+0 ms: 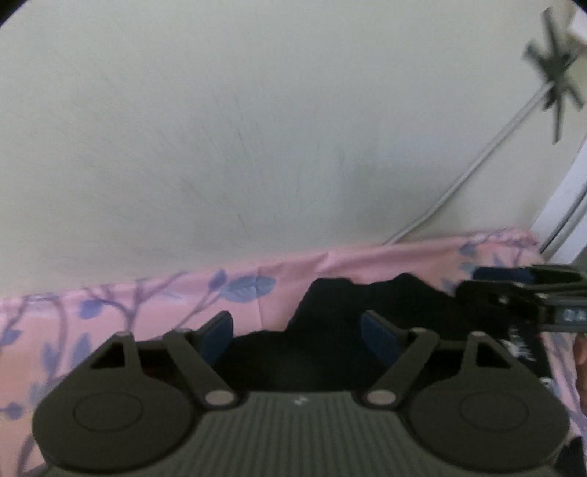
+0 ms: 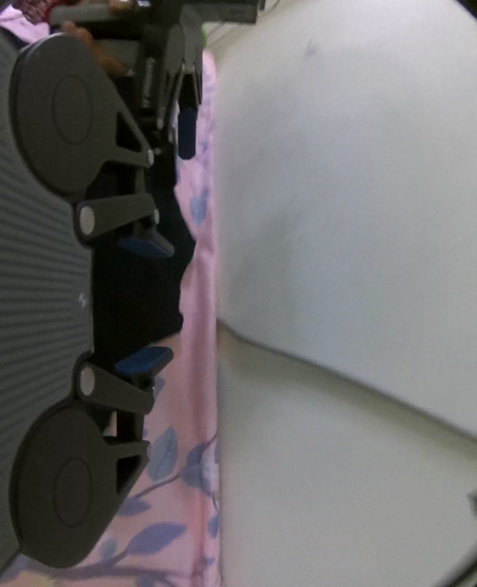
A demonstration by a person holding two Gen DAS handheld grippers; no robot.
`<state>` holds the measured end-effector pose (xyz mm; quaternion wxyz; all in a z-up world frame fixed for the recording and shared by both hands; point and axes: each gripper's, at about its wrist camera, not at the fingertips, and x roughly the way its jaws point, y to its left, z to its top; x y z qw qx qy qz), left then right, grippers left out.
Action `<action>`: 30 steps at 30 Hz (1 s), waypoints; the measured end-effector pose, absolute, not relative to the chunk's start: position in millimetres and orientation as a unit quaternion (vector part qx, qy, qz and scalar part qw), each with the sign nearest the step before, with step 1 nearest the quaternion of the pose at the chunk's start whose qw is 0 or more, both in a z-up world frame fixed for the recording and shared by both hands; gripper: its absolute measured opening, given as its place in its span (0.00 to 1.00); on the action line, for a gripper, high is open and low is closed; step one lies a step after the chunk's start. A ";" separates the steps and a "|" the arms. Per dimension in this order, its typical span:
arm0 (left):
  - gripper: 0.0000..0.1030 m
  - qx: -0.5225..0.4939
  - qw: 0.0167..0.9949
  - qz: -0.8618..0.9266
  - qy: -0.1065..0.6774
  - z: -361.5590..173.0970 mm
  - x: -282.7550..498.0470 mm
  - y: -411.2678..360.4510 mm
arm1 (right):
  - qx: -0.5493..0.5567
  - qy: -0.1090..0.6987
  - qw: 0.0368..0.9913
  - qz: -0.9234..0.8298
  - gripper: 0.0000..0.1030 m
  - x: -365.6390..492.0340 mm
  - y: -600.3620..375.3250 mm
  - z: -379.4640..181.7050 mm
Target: Fold small clothes
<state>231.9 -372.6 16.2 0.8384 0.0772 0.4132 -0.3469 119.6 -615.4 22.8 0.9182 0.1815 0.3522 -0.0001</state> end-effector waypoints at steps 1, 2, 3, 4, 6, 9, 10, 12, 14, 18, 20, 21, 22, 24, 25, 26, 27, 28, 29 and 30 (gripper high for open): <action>0.76 0.079 0.835 -0.341 0.425 7.3 237.5 -377.1 | 0.180 0.368 0.912 -0.004 0.52 130.7 -617.0 13.3; 0.74 0.079 0.831 -0.336 0.436 -0.3 241.9 -379.9 | 0.185 0.379 0.907 -0.004 0.53 139.0 -617.7 5.8; 0.70 0.082 0.830 -0.333 0.440 -5.8 243.4 -381.9 | 0.194 0.385 0.902 0.005 0.50 144.2 -618.7 0.0; 0.50 0.092 0.836 -0.334 0.426 -6.6 240.1 -383.0 | 0.201 0.389 0.899 0.018 0.40 147.2 -617.4 -4.6; 0.17 0.100 0.827 -0.358 0.421 -3.4 229.8 -383.4 | 0.183 0.380 0.906 0.030 0.18 143.1 -610.2 -2.1; 0.15 0.107 0.841 -0.362 0.387 15.8 205.4 -373.4 | 0.170 0.342 0.923 0.047 0.16 120.1 -599.6 22.2; 0.15 0.107 0.846 -0.366 0.373 24.8 198.2 -369.0 | 0.167 0.327 0.929 0.051 0.16 108.0 -595.8 34.2; 0.15 0.097 0.855 -0.378 0.341 46.2 172.7 -349.0 | 0.152 0.290 0.943 0.064 0.16 73.3 -585.3 62.6; 0.15 0.081 0.863 -0.396 0.304 67.4 137.9 -320.8 | 0.129 0.258 0.954 0.076 0.15 37.2 -574.5 85.8; 0.15 0.066 0.866 -0.428 0.251 89.4 61.9 -264.0 | 0.074 0.208 0.970 0.104 0.10 -58.0 -539.9 111.7; 0.15 0.066 0.866 -0.429 0.249 88.4 25.2 -235.7 | 0.044 0.198 0.973 0.111 0.08 -107.4 -519.4 107.7; 0.15 0.062 0.863 -0.432 0.253 84.9 10.5 -223.7 | 0.035 0.199 0.973 0.114 0.08 -127.3 -510.7 101.8; 0.15 0.052 0.859 -0.439 0.257 79.8 -3.9 -211.4 | 0.027 0.201 0.972 0.115 0.08 -148.0 -501.0 93.2; 0.15 0.034 0.850 -0.450 0.271 66.0 -32.5 -192.1 | 0.016 0.207 0.971 0.114 0.08 -179.9 -482.3 72.5; 0.15 0.027 0.846 -0.453 0.281 56.5 -44.5 -185.3 | 0.011 0.214 0.971 0.109 0.08 -195.4 -472.6 59.1; 0.15 0.025 0.841 -0.454 0.292 46.7 -52.6 -182.7 | 0.008 0.222 0.970 0.101 0.08 -206.6 -464.2 45.1; 0.15 0.030 0.837 -0.454 0.303 35.8 -59.9 -181.1 | 0.006 0.231 0.969 0.093 0.08 -213.2 -455.6 31.7; 0.15 0.039 0.835 -0.451 0.313 25.4 -66.7 -180.6 | 0.009 0.240 0.967 0.085 0.08 -219.0 -448.3 18.5; 0.16 0.047 0.832 -0.447 0.324 15.6 -70.8 -180.7 | 0.012 0.243 0.967 0.080 0.08 -218.7 -445.2 5.9; 0.18 0.050 0.830 -0.442 0.336 8.1 -71.8 -181.7 | 0.012 0.237 0.969 0.073 0.08 -221.9 -441.0 -2.6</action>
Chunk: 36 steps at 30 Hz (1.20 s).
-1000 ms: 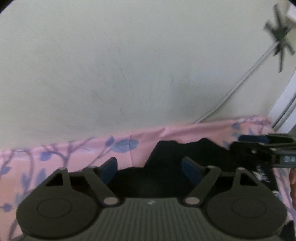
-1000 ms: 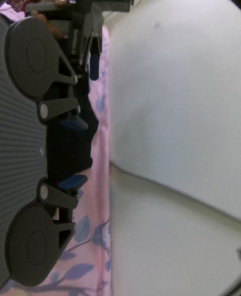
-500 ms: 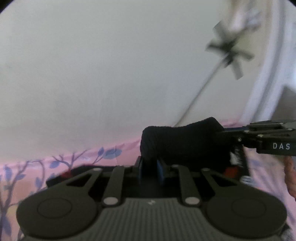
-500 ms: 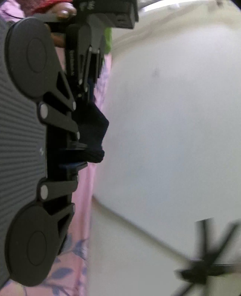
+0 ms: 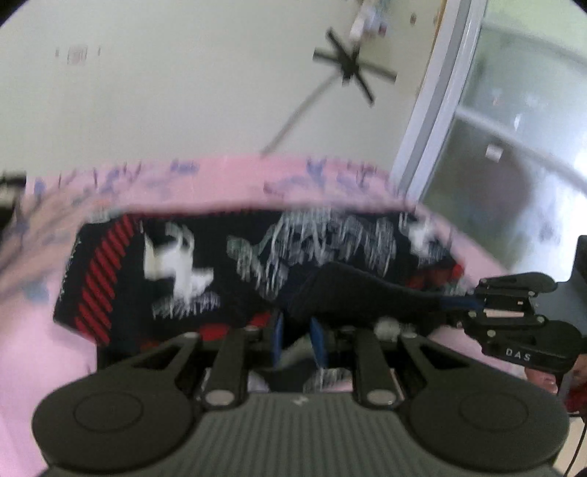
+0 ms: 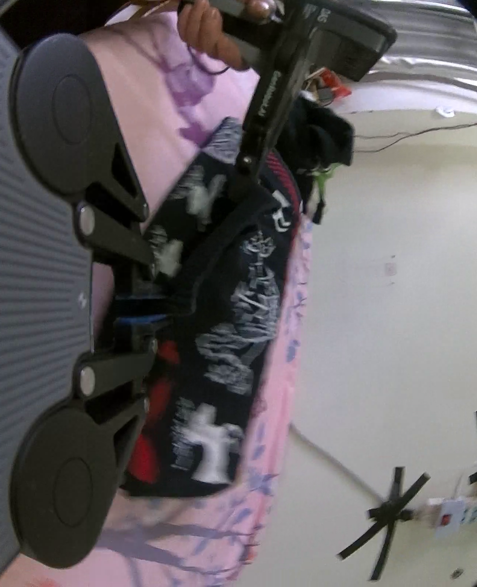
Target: Fold small clothes
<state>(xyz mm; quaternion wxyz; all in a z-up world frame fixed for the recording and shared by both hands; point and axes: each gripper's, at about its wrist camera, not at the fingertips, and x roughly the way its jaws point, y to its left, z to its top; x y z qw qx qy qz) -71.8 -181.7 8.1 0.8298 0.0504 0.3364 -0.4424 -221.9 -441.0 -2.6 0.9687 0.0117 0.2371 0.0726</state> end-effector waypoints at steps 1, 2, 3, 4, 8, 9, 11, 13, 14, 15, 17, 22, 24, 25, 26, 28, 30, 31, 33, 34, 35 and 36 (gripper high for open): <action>0.21 0.051 0.828 -0.438 0.345 4.2 -74.7 -178.8 | 0.009 0.223 0.973 0.064 0.08 -225.8 -438.3 -6.3; 0.22 0.047 0.824 -0.444 0.349 4.0 -76.5 -172.6 | 0.013 0.217 0.974 0.058 0.09 -226.3 -438.9 -5.1; 0.24 0.042 0.821 -0.452 0.347 6.6 -78.9 -169.9 | 0.024 0.216 0.974 0.057 0.14 -229.2 -439.8 -3.3; 0.30 0.032 0.818 -0.463 0.340 13.4 -80.6 -163.5 | 0.042 0.213 0.974 0.062 0.16 -233.5 -443.3 0.4; 0.58 -0.027 0.867 -0.420 0.267 52.0 -68.8 -113.7 | 0.081 0.153 0.984 0.041 0.36 -258.6 -465.6 24.5; 0.61 -0.044 0.880 -0.392 0.264 57.0 -57.8 -103.3 | 0.090 0.136 0.986 0.013 0.41 -262.7 -474.4 29.0; 0.68 -0.077 0.894 -0.337 0.284 58.4 -31.7 -86.6 | 0.130 0.110 0.985 -0.035 0.48 -265.5 -496.1 31.0; 0.70 -0.094 0.892 -0.305 0.321 49.6 -5.7 -83.0 | 0.186 0.106 0.974 -0.074 0.48 -258.4 -518.3 24.6; 0.70 -0.098 0.886 -0.298 0.340 42.7 4.2 -84.3 | 0.211 0.110 0.968 -0.082 0.48 -253.0 -526.9 18.3; 0.69 -0.098 0.881 -0.297 0.356 36.7 12.1 -88.0 | 0.228 0.118 0.962 -0.087 0.48 -246.3 -532.3 11.7; 0.63 -0.096 0.867 -0.299 0.387 22.2 22.3 -100.9 | 0.253 0.142 0.953 -0.083 0.45 -231.0 -537.2 -2.5; 0.16 -0.067 0.857 -0.303 0.412 12.4 9.2 -121.5 | 0.252 0.142 0.951 -0.109 0.04 -224.9 -541.6 -4.1; 0.13 -0.085 0.848 -0.322 0.412 19.5 2.3 -117.4 | 0.271 0.132 0.945 -0.130 0.03 -230.5 -553.7 -1.8; 0.11 -0.099 0.843 -0.329 0.413 21.6 -0.3 -113.6 | 0.279 0.135 0.942 -0.131 0.03 -231.1 -557.9 -4.2; 0.11 -0.106 0.844 -0.330 0.410 22.6 -3.6 -109.5 | 0.284 0.143 0.939 -0.131 0.03 -229.9 -560.3 -8.9; 0.12 -0.092 0.855 -0.308 0.407 18.3 -3.3 -111.8 | 0.273 0.169 0.939 -0.127 0.04 -223.6 -554.6 -19.6; 0.14 -0.069 0.860 -0.281 0.420 3.5 5.3 -117.0 | 0.253 0.174 0.943 -0.132 0.36 -222.1 -549.0 -18.5; 0.25 -0.071 0.861 -0.272 0.424 -2.2 8.2 -116.5 | 0.244 0.167 0.946 -0.136 0.45 -222.5 -547.9 -15.6; 0.27 -0.076 0.863 -0.267 0.422 -2.7 8.0 -114.7 | 0.254 0.155 0.944 -0.140 0.53 -227.4 -551.8 -15.5; 0.27 -0.075 0.864 -0.270 0.418 0.9 5.7 -112.8 | 0.263 0.142 0.943 -0.145 0.53 -233.5 -554.7 -14.7; 0.27 -0.075 0.868 -0.269 0.411 5.4 2.5 -109.2 | 0.270 0.128 0.941 -0.156 0.54 -240.4 -557.9 -12.6; 0.26 -0.077 0.874 -0.266 0.399 11.8 -0.8 -104.1 | 0.273 0.116 0.941 -0.163 0.54 -245.9 -559.5 -9.8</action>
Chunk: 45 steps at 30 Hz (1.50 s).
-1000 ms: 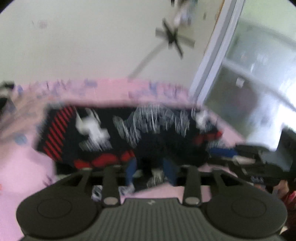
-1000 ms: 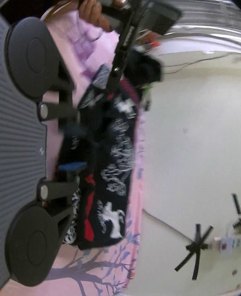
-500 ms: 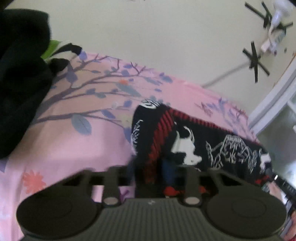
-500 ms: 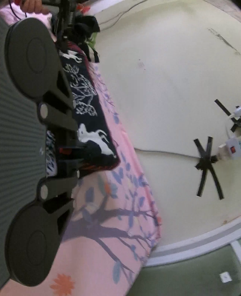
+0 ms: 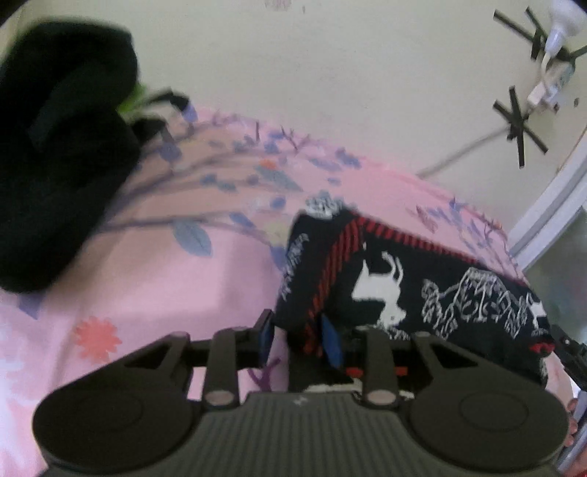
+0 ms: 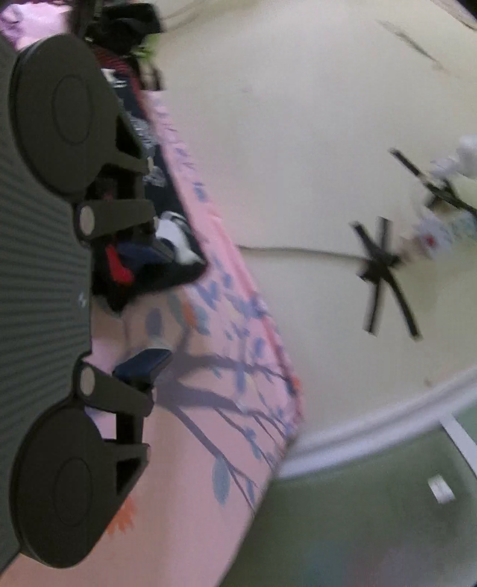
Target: Fold small clothes
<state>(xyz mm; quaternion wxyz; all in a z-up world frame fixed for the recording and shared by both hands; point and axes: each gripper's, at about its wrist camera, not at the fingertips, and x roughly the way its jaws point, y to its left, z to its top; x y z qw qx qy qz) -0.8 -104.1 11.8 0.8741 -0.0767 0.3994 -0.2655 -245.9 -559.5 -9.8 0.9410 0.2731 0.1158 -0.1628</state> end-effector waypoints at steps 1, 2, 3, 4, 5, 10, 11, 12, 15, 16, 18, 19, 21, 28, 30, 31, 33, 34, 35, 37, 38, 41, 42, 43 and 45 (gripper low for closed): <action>0.26 -0.080 0.882 -0.261 0.383 20.5 -4.1 -98.0 | 0.273 0.105 0.941 -0.168 0.54 -250.3 -561.1 -5.3; 0.26 -0.084 0.890 -0.258 0.366 29.4 -6.8 -92.9 | 0.268 0.096 0.944 -0.169 0.51 -253.1 -561.6 1.2; 0.26 -0.089 0.897 -0.258 0.347 39.9 -9.1 -89.4 | 0.262 0.091 0.947 -0.164 0.44 -252.8 -561.1 6.8; 0.26 -0.094 0.900 -0.264 0.335 48.3 -10.7 -89.1 | 0.254 0.090 0.951 -0.152 0.41 -249.5 -558.9 13.5; 0.26 -0.096 0.900 -0.275 0.325 55.4 -10.9 -92.0 | 0.247 0.092 0.955 -0.135 0.37 -243.8 -555.2 19.4; 0.26 -0.054 0.884 -0.336 0.320 58.4 -11.1 -141.8 | 0.182 0.146 0.972 -0.023 0.28 -189.7 -518.0 35.0; 0.26 -0.041 0.882 -0.341 0.323 53.6 -9.0 -152.3 | 0.171 0.159 0.972 -0.006 0.28 -178.9 -512.0 34.6; 0.26 -0.030 0.879 -0.342 0.330 46.9 -5.8 -163.4 | 0.159 0.176 0.972 0.009 0.28 -166.2 -505.7 32.5; 0.26 -0.019 0.868 -0.346 0.355 26.9 7.8 -184.3 | 0.146 0.234 0.961 0.020 0.25 -126.2 -500.2 21.0; 0.25 -0.010 0.870 -0.334 0.362 19.1 11.4 -190.1 | 0.138 0.255 0.957 0.005 0.18 -113.5 -501.3 14.6; 0.24 0.004 0.873 -0.319 0.368 4.0 19.9 -196.3 | 0.113 0.253 0.961 -0.022 0.00 -101.3 -506.2 1.1; 0.23 0.011 0.879 -0.320 0.354 0.5 19.6 -195.9 | 0.132 0.248 0.960 -0.022 0.00 -98.9 -513.0 -2.4; 0.23 0.016 0.882 -0.318 0.349 -1.4 20.4 -195.9 | 0.177 0.247 0.952 -0.024 0.00 -96.7 -525.1 -4.6; 0.28 -0.006 0.873 -0.322 0.366 12.6 14.5 -187.4 | 0.254 0.198 0.946 -0.033 0.33 -147.4 -539.4 6.5; 0.30 -0.021 0.873 -0.338 0.352 20.7 5.1 -181.3 | 0.284 0.153 0.945 -0.052 0.51 -188.3 -548.2 13.3; 0.30 -0.027 0.869 -0.352 0.346 24.6 -0.2 -181.2 | 0.297 0.144 0.942 -0.064 0.51 -205.4 -553.2 14.7; 0.30 -0.041 0.852 -0.395 0.341 30.5 -8.0 -188.8 | 0.328 0.145 0.929 -0.087 0.53 -232.9 -563.3 11.0; 0.30 -0.046 0.842 -0.414 0.343 32.1 -10.9 -194.9 | 0.347 0.155 0.920 -0.092 0.53 -240.7 -567.6 6.8; 0.30 -0.049 0.831 -0.433 0.345 32.4 -13.2 -202.5 | 0.368 0.168 0.910 -0.090 0.53 -245.8 -571.0 1.1; 0.30 -0.049 0.810 -0.462 0.357 27.7 -15.1 -220.4 | 0.399 0.189 0.894 -0.075 0.53 -252.0 -574.1 -10.0; 0.30 -0.047 0.803 -0.469 0.364 23.8 -15.3 -228.8 | 0.406 0.199 0.889 -0.073 0.53 -251.5 -573.7 -14.7; 0.30 -0.045 0.781 -0.476 0.401 3.9 -8.7 -246.5 | 0.409 0.210 0.885 -0.071 0.53 -244.0 -565.8 -20.7; 0.30 -0.051 0.773 -0.476 0.416 -4.2 -5.8 -248.5 | 0.406 0.214 0.886 -0.063 0.53 -238.7 -561.9 -19.6; 0.28 -0.060 0.769 -0.475 0.424 -11.9 -2.9 -248.1 | 0.400 0.216 0.889 -0.061 0.53 -234.2 -557.7 -18.7; 0.27 -0.077 0.766 -0.482 0.419 -17.7 0.5 -242.2 | 0.393 0.212 0.893 -0.059 0.57 -220.5 -551.7 -20.5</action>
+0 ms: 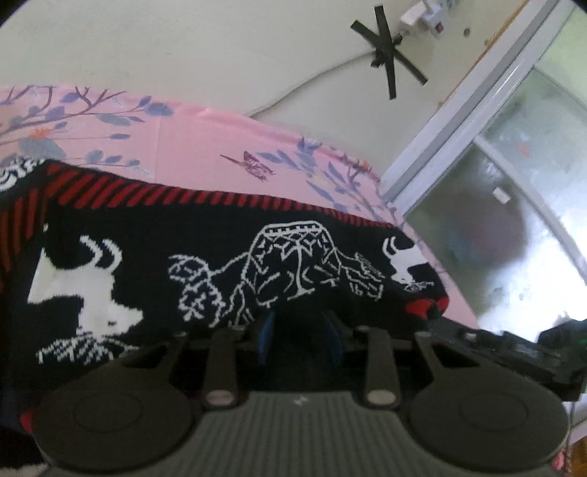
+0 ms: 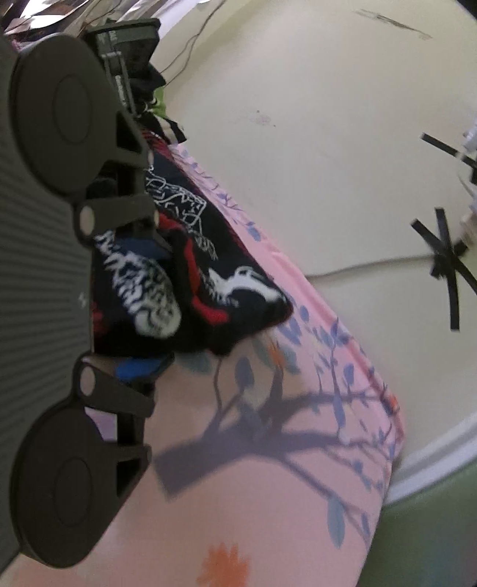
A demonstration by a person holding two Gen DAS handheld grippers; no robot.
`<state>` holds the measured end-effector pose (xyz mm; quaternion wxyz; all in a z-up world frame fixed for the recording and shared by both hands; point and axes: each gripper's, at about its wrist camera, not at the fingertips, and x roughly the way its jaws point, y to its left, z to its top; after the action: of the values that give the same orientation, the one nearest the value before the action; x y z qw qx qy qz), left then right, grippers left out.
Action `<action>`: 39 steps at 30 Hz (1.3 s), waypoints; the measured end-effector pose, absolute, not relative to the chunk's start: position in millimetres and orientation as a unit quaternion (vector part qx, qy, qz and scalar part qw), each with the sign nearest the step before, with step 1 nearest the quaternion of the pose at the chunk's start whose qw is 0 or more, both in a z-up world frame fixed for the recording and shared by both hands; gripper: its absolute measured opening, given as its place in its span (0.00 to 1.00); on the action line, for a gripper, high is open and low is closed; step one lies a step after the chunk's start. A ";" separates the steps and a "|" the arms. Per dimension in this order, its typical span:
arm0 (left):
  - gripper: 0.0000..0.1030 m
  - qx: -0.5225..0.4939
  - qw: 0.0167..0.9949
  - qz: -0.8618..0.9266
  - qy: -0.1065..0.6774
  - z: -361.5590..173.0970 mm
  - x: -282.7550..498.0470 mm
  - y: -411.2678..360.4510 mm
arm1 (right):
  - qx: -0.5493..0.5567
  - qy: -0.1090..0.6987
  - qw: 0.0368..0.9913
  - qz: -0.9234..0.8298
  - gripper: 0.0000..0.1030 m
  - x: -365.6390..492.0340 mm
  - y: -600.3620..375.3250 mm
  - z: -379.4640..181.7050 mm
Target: Fold small clothes
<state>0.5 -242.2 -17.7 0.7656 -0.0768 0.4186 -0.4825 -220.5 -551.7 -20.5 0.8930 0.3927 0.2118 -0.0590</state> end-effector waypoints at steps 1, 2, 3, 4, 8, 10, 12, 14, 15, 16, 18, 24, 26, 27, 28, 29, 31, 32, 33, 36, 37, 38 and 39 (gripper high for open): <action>0.21 -0.084 0.765 -0.481 0.421 -19.9 2.4 -240.1 | 0.395 0.208 0.893 -0.059 0.55 -214.6 -549.8 -21.0; 0.19 -0.090 0.764 -0.478 0.424 -21.8 4.2 -238.1 | 0.400 0.210 0.890 -0.056 0.42 -207.9 -549.5 -21.2; 0.15 -0.096 0.763 -0.476 0.426 -24.0 6.3 -236.0 | 0.415 0.214 0.883 -0.048 0.37 -201.7 -550.0 -24.1; 0.12 -0.104 0.762 -0.473 0.430 -26.0 8.1 -233.8 | 0.431 0.211 0.876 -0.047 0.36 -198.3 -550.0 -25.9; 0.07 -0.123 0.755 -0.467 0.444 -28.3 15.0 -227.0 | 0.413 0.168 0.895 -0.020 0.29 -201.4 -536.9 7.8; 0.07 -0.117 0.758 -0.466 0.441 -26.2 13.0 -227.4 | 0.368 0.158 0.916 -0.004 0.28 -197.5 -518.4 31.4; 0.09 -0.116 0.761 -0.466 0.436 -23.0 9.7 -224.4 | 0.307 0.160 0.938 0.018 0.27 -187.1 -490.7 55.8; 0.19 -0.129 0.765 -0.469 0.423 -14.7 6.7 -210.1 | 0.250 0.170 0.952 0.046 0.27 -174.8 -460.7 70.5; 0.28 -0.140 0.772 -0.469 0.406 -8.7 5.3 -197.1 | 0.220 0.179 0.957 0.062 0.26 -166.9 -443.2 75.6; 0.38 -0.154 0.783 -0.465 0.383 -1.0 3.9 -178.8 | 0.192 0.187 0.960 0.078 0.26 -159.3 -425.9 78.9; 0.49 -0.181 0.807 -0.445 0.344 12.8 3.1 -139.8 | 0.143 0.203 0.963 0.107 0.25 -143.1 -392.5 80.8; 0.55 -0.232 0.857 -0.346 0.304 28.0 9.6 -43.3 | 0.059 0.246 0.954 0.164 0.25 -85.7 -315.6 69.9; 0.58 -0.248 0.859 -0.335 0.297 29.0 11.2 -25.6 | 0.044 0.279 0.942 0.181 0.31 -63.8 -296.5 55.6; 0.59 -0.253 0.860 -0.332 0.294 28.9 12.2 -20.6 | 0.034 0.297 0.935 0.190 0.46 -54.9 -287.0 45.3; 0.61 -0.254 0.861 -0.331 0.293 29.3 13.1 -18.4 | 0.023 0.292 0.935 0.201 0.56 -52.6 -279.9 39.4; 0.62 -0.252 0.861 -0.332 0.293 29.7 13.9 -19.1 | 0.015 0.286 0.933 0.218 0.73 -54.6 -274.4 38.3; 0.68 -0.240 0.860 -0.339 0.297 29.9 15.1 -26.6 | 0.005 0.277 0.930 0.241 0.77 -64.0 -268.7 41.3; 0.69 -0.232 0.859 -0.345 0.298 29.1 17.2 -32.6 | 0.007 0.273 0.927 0.258 0.75 -67.7 -270.7 43.6; 0.70 -0.224 0.858 -0.352 0.300 28.1 20.3 -39.8 | 0.017 0.270 0.922 0.276 0.69 -73.9 -276.9 46.3; 0.74 -0.200 0.856 -0.371 0.301 28.4 17.1 -64.2 | 0.073 0.248 0.910 0.324 0.54 -91.8 -305.0 58.1; 0.75 -0.190 0.857 -0.374 0.300 28.4 15.0 -69.5 | 0.091 0.238 0.911 0.324 0.46 -99.1 -320.8 62.5; 0.76 -0.180 0.859 -0.375 0.299 28.0 12.5 -74.8 | 0.105 0.232 0.913 0.318 0.31 -103.7 -334.5 65.8; 0.77 -0.172 0.860 -0.377 0.299 27.4 9.5 -78.4 | 0.121 0.226 0.918 0.303 0.22 -106.7 -344.8 70.2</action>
<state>9.5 -78.4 27.4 0.8596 -0.1721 0.2991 -0.3768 -106.7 -344.8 70.2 0.9178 0.1209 0.2259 0.3033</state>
